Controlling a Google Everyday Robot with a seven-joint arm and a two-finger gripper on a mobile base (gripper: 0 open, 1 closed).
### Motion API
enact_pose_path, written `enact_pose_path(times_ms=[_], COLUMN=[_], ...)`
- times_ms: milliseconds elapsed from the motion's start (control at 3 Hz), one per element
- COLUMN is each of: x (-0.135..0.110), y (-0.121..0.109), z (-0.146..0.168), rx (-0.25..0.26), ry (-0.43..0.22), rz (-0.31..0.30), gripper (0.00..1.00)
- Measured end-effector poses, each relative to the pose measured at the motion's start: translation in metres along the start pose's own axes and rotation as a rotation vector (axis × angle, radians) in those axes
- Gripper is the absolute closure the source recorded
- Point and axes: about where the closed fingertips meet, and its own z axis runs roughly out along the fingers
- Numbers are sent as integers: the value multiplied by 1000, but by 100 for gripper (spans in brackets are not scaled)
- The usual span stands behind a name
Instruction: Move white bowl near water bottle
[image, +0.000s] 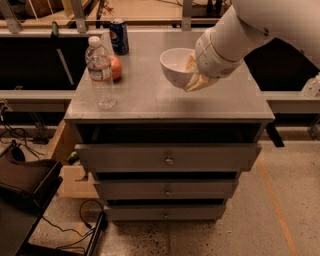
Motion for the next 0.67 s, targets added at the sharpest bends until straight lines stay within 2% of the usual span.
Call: enact_pose_path(times_ms=[333,667], x=[-17,-20], y=[2,-5], z=[21,59], rx=[-11,-44], ry=[-16,-26], rz=[-97,-163], gripper=[100,100])
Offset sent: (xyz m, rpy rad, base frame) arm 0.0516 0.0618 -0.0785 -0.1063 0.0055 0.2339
